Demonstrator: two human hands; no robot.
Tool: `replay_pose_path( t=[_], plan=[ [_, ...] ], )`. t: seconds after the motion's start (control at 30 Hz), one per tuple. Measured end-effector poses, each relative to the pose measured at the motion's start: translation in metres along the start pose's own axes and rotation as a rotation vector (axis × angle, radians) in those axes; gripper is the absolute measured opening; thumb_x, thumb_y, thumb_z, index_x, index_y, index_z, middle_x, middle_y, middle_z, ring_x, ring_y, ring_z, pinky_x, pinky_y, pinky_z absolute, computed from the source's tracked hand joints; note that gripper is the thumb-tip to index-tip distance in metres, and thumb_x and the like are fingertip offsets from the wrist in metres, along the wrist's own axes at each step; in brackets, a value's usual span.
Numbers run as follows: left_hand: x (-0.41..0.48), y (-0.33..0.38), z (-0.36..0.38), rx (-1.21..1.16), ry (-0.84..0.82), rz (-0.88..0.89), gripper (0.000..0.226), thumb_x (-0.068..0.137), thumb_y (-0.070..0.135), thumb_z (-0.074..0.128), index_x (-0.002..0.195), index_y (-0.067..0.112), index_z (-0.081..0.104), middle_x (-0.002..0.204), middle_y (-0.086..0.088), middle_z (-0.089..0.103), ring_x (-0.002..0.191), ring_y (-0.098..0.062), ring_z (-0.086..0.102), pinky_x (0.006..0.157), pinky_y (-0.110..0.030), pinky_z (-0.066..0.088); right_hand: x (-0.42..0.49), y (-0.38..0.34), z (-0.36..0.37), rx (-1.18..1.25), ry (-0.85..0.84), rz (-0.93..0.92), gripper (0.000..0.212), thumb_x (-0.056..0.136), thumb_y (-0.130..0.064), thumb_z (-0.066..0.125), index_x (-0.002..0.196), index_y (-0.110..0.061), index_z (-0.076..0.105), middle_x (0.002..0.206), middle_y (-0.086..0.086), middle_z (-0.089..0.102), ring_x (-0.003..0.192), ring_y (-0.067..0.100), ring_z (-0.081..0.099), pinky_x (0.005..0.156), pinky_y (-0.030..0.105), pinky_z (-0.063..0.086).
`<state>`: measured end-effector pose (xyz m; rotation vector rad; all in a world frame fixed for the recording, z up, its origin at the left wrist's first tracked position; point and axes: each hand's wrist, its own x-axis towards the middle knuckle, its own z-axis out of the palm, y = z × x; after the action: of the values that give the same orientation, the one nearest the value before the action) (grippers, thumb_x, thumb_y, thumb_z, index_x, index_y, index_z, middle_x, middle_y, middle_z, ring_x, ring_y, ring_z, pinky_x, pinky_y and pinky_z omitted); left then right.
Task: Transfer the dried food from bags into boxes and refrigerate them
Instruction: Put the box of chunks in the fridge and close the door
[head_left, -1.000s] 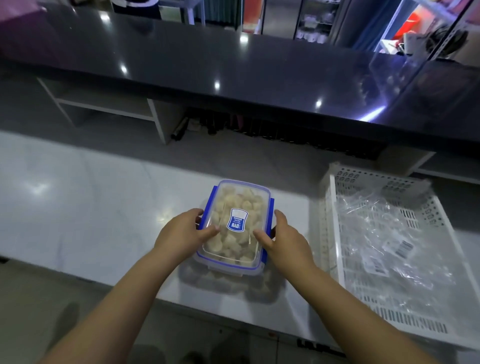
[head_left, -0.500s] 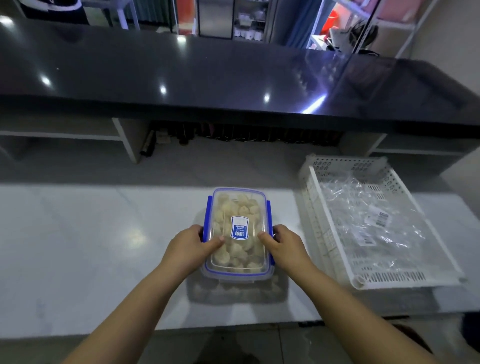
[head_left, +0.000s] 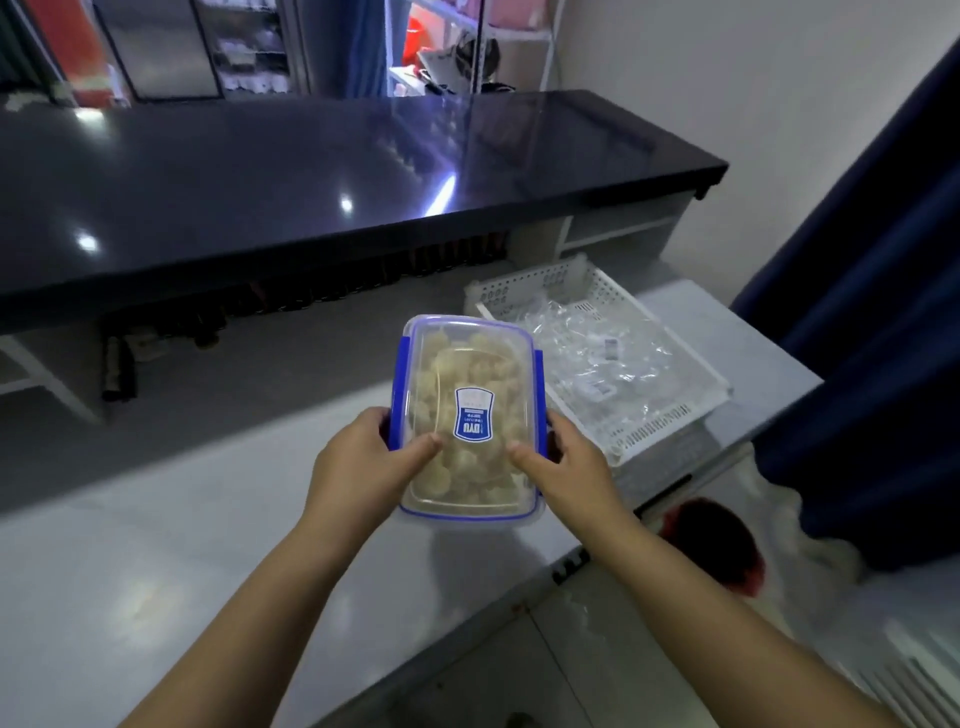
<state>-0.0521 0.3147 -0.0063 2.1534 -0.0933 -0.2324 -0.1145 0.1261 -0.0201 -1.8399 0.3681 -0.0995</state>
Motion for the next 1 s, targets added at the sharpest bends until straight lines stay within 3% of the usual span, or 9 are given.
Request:
replay_pose_path(
  t=[0.13,0.33,0.43,0.57,0.7,0.8,0.9,1.0],
  plan=[
    [-0.001,0.038,0.03,-0.034,-0.065,0.106,0.032,0.078,0.043,0.068,0.102,0.03,0.052,0.083,0.018,0.059,0.075,-0.002,0.061,0.056,-0.02,0.048,-0.017,-0.002,-0.042,0.03,0.152,-0.026,0.026,0.086,-0.024,0.066,0.099,-0.044,0.055,0.096,-0.013,0.069,0.087,0.003,0.068,0.076,0.026,0.057],
    [-0.017,0.096,0.098,-0.022,-0.237,0.252,0.036,0.078,0.044,0.068,0.105,0.028,0.052,0.087,0.014,0.062,0.076,-0.004,0.062,0.057,-0.021,0.05,-0.059,0.013,-0.12,0.088,0.354,0.004,0.034,0.088,-0.024,0.065,0.12,-0.032,0.055,0.102,-0.013,0.069,0.091,0.002,0.067,0.078,0.025,0.057],
    [-0.035,0.125,0.143,-0.009,-0.343,0.313,0.034,0.079,0.044,0.067,0.104,0.027,0.051,0.087,0.012,0.062,0.075,-0.003,0.062,0.057,-0.022,0.052,-0.087,0.031,-0.164,0.07,0.457,0.037,0.03,0.088,-0.027,0.064,0.115,-0.037,0.055,0.099,-0.015,0.069,0.09,-0.001,0.067,0.08,0.025,0.057],
    [-0.068,0.166,0.209,0.011,-0.465,0.378,0.032,0.078,0.045,0.067,0.101,0.028,0.054,0.087,0.011,0.064,0.077,-0.008,0.064,0.066,-0.036,0.057,-0.128,0.061,-0.23,0.025,0.599,0.098,0.023,0.084,-0.033,0.065,0.102,-0.044,0.055,0.098,-0.013,0.069,0.092,0.005,0.067,0.081,0.03,0.057],
    [-0.108,0.204,0.282,0.02,-0.577,0.445,0.033,0.077,0.046,0.067,0.101,0.026,0.057,0.085,0.01,0.066,0.076,-0.011,0.067,0.069,-0.041,0.059,-0.172,0.09,-0.302,0.055,0.696,0.142,0.023,0.087,-0.025,0.065,0.106,-0.035,0.058,0.098,-0.012,0.07,0.088,0.004,0.068,0.074,0.022,0.056],
    [-0.135,0.23,0.337,0.037,-0.653,0.479,0.036,0.078,0.046,0.066,0.103,0.023,0.056,0.089,0.007,0.066,0.078,-0.01,0.066,0.068,-0.037,0.059,-0.202,0.112,-0.354,0.051,0.749,0.169,0.027,0.087,-0.023,0.065,0.113,-0.028,0.059,0.1,-0.011,0.07,0.088,0.001,0.067,0.073,0.019,0.055],
    [-0.159,0.252,0.387,0.065,-0.703,0.514,0.032,0.081,0.042,0.066,0.103,0.022,0.054,0.085,0.01,0.062,0.074,-0.002,0.062,0.059,-0.021,0.052,-0.228,0.135,-0.4,0.039,0.801,0.219,0.023,0.086,-0.024,0.065,0.109,-0.027,0.06,0.097,-0.008,0.07,0.087,0.004,0.067,0.073,0.022,0.055],
    [-0.181,0.273,0.433,0.046,-0.789,0.522,0.029,0.082,0.04,0.065,0.104,0.025,0.053,0.087,0.01,0.063,0.078,-0.003,0.062,0.064,-0.023,0.054,-0.249,0.157,-0.441,0.042,0.838,0.257,0.021,0.086,-0.023,0.064,0.107,-0.027,0.06,0.094,-0.01,0.069,0.085,0.005,0.067,0.068,0.017,0.051]
  ],
)
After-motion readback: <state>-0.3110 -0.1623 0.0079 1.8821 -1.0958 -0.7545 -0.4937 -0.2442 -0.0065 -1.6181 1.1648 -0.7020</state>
